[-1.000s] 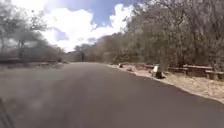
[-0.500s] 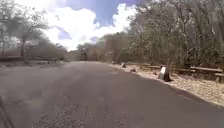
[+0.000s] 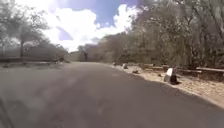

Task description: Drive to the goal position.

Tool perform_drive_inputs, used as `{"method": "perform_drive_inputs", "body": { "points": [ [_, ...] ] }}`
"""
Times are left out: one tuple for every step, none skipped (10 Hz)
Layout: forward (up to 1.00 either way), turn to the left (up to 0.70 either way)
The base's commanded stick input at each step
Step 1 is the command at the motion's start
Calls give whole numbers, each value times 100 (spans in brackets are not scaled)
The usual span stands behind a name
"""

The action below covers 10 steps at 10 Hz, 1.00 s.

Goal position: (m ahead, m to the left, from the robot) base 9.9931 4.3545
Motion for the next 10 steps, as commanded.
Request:
{"method": "perform_drive_inputs", "body": {
  "points": [
    [70, 0],
    [70, 0],
    [70, 0],
    [70, 0],
    [70, 0],
    [70, 0],
    [70, 0],
    [70, 0],
    [70, 0],
    [70, 0]
  ]
}}
